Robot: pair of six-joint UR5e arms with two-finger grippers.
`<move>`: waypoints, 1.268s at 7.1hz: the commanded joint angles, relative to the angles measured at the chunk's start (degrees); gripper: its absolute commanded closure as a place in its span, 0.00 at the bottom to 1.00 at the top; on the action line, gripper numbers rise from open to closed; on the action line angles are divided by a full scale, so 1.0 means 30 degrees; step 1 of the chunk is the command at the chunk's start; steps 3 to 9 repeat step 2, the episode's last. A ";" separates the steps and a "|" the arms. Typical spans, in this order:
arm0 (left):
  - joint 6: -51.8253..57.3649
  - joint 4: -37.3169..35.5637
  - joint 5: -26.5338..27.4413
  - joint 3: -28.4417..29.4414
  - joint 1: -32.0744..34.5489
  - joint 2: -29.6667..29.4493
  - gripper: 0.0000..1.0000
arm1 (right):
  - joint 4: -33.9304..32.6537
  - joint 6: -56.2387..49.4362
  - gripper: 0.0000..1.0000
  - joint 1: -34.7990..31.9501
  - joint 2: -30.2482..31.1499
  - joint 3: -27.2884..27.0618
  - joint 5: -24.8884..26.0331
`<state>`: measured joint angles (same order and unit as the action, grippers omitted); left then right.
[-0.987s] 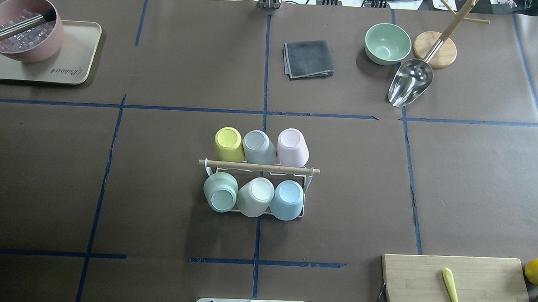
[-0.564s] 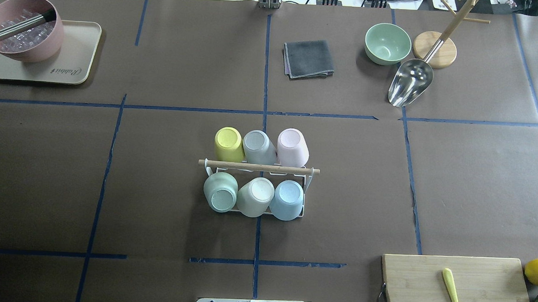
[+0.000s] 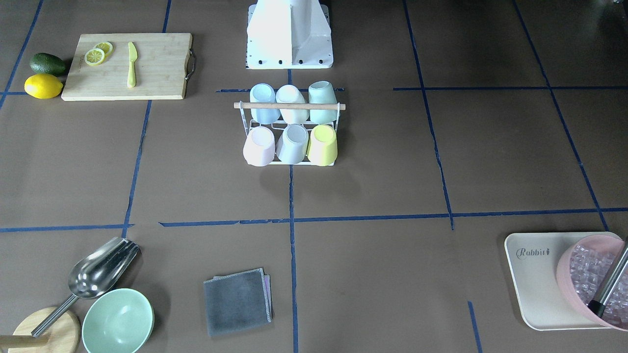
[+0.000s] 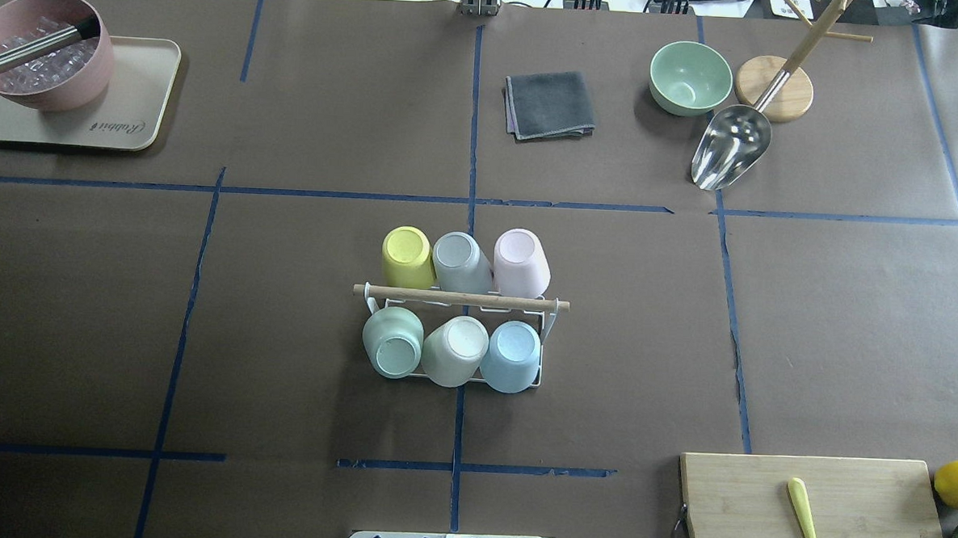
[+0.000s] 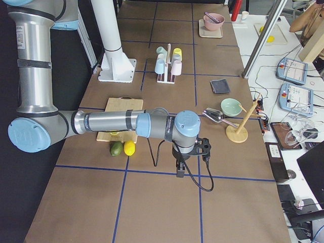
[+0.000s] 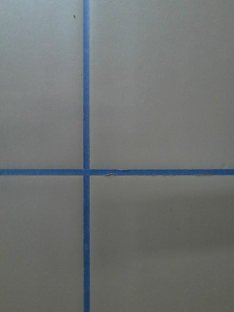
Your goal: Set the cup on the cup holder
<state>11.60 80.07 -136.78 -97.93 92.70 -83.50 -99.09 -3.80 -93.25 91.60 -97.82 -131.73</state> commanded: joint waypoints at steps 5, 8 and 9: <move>0.0001 0.0000 -0.0052 -0.0051 0.0067 0.0060 0.00 | 0.0013 0.0006 0.00 -0.0001 -0.0006 0.0027 0.0022; 0.0001 0.0000 -0.0052 -0.0051 0.0067 0.0060 0.00 | 0.0013 0.0006 0.00 -0.0001 -0.0006 0.0027 0.0022; 0.0001 0.0000 -0.0052 -0.0051 0.0067 0.0060 0.00 | 0.0013 0.0006 0.00 -0.0001 -0.0006 0.0027 0.0022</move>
